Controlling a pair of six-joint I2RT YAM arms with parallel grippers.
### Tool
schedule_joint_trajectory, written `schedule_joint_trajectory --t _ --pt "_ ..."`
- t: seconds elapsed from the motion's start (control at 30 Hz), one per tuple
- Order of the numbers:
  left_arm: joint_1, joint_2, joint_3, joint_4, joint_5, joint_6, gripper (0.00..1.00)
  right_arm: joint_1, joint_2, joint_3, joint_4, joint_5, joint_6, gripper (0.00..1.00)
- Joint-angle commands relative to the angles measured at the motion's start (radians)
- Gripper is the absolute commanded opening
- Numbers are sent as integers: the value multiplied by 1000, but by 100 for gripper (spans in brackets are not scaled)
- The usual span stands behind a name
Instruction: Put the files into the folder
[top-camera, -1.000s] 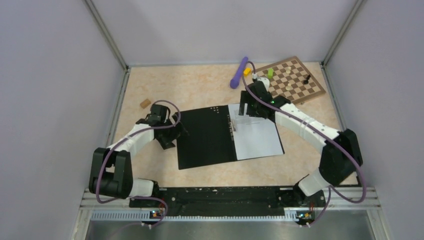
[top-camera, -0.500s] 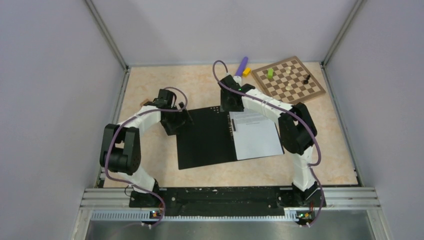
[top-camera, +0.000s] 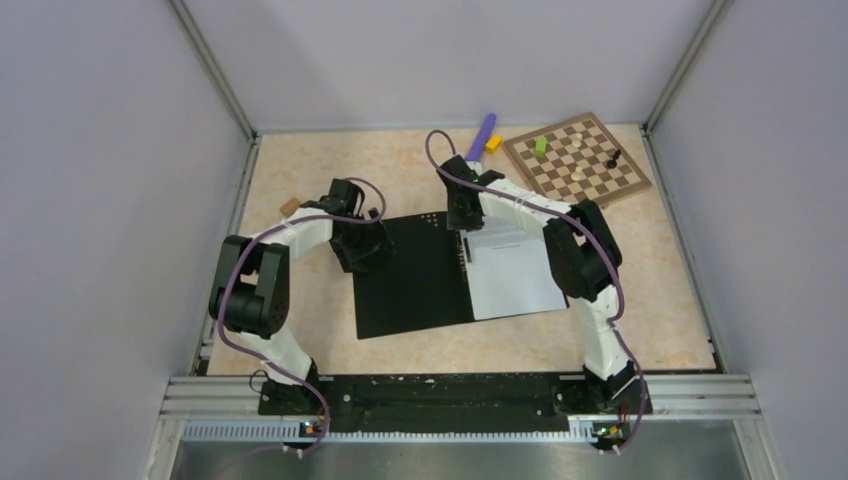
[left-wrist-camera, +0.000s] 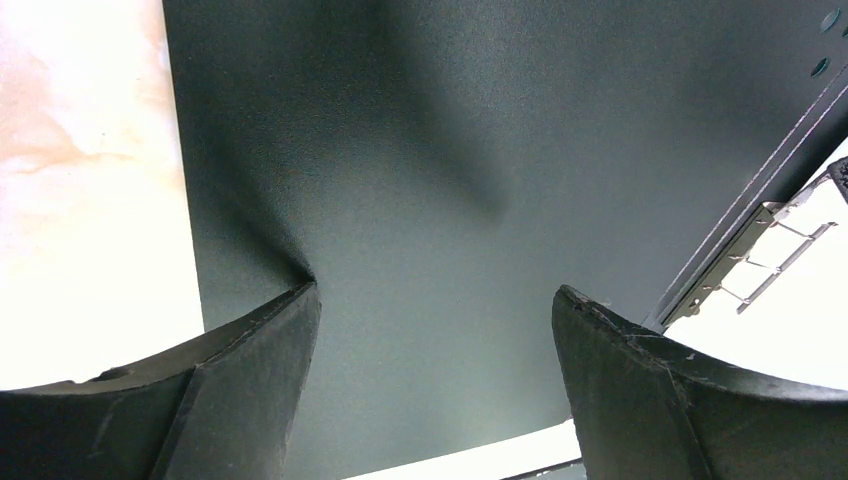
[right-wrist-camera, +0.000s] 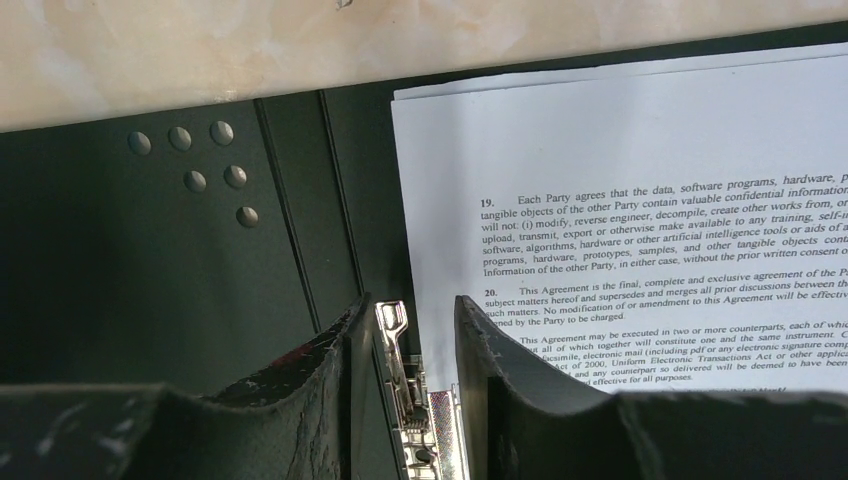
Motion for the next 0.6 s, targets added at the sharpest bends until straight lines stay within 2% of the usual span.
schedule_joint_trajectory --t 0.0,0.17,0.3,0.57 --pt "-5 39 -7 25 4 1 91 -4 12 30 24 -17 -8 35" --pt "-4 49 -7 30 7 0 91 -3 34 47 28 -33 -11 35" --pt "-5 57 -13 40 20 -6 91 -3 38 55 27 -31 -14 21" --pt "-5 64 -26 50 30 -2 91 0 28 56 37 -38 -23 15"
